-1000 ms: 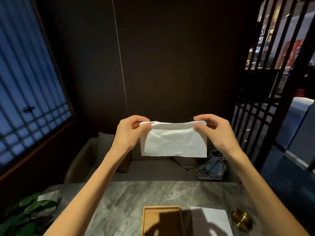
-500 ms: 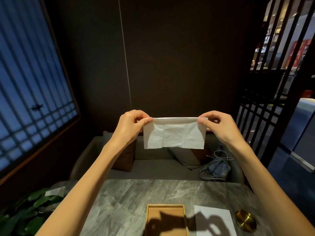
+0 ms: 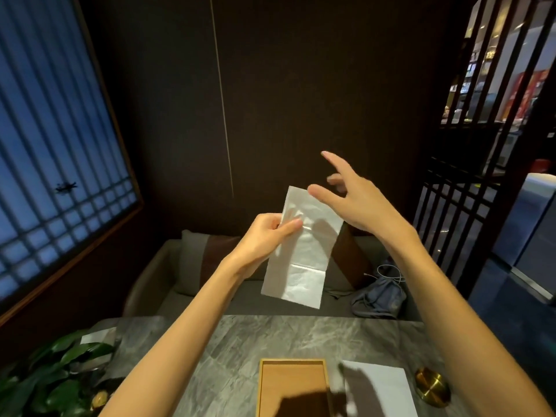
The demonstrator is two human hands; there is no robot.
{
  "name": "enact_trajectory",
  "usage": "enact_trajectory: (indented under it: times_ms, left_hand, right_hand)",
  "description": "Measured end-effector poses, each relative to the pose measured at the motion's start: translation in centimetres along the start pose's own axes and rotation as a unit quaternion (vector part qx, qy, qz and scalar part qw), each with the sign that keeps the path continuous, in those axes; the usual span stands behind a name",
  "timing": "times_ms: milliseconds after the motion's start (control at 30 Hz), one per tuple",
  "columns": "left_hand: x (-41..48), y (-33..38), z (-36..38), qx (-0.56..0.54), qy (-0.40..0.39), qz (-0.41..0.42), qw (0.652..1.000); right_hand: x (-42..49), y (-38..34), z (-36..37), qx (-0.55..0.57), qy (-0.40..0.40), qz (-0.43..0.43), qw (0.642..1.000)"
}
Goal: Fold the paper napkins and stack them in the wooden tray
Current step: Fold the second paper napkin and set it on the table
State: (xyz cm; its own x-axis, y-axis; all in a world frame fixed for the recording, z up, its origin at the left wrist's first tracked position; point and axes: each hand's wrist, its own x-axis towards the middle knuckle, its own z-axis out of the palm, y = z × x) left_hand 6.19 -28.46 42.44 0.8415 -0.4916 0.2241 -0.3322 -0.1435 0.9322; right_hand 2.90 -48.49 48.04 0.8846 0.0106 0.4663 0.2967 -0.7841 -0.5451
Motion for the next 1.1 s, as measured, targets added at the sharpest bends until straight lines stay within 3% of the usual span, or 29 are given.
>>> enact_trajectory:
  times_ms: [100, 233, 333, 500, 600, 733, 933, 1000, 1100]
  left_hand:
    - [-0.1, -0.3, -0.6, -0.052, 0.039, -0.011, 0.998]
    - [-0.1, -0.1, -1.2, -0.065, 0.028, 0.006, 0.997]
    - [-0.2, -0.4, -1.0, -0.052, 0.081, 0.035, 0.995]
    - [-0.2, -1.3, -1.1, -0.009, 0.165, 0.07, 0.984]
    - [-0.1, -0.9, -1.4, 0.022, 0.155, 0.109, 0.982]
    - [0.2, -0.8, -1.8, 0.114, 0.174, 0.127, 0.97]
    - [0.9, -1.1, -1.5, 0.255, 0.193, 0.146, 0.936]
    - [1.2, -1.1, -1.4, 0.219, 0.186, 0.121, 0.95]
    - [1.2, -0.8, -1.3, 0.051, 0.109, 0.049, 0.991]
  right_hand:
    - [-2.4, 1.7, 1.7, 0.233, -0.059, 0.104, 0.965]
    - [-3.5, 3.1, 4.9, 0.326, 0.047, 0.09, 0.94]
    - [-3.1, 2.9, 5.2, 0.316, 0.098, 0.087, 0.94]
    - [-3.0, 3.1, 4.7, 0.329, 0.041, 0.037, 0.943]
    - [-3.0, 3.0, 5.0, 0.244, 0.079, 0.022, 0.966]
    - [-2.7, 3.2, 4.9, 0.203, 0.121, 0.032, 0.971]
    - [-2.2, 3.7, 4.5, 0.106, 0.127, 0.034, 0.986]
    - [-2.1, 3.6, 4.3, 0.104, 0.125, 0.033, 0.986]
    - [-2.0, 3.5, 3.9, 0.15, 0.109, 0.031, 0.982]
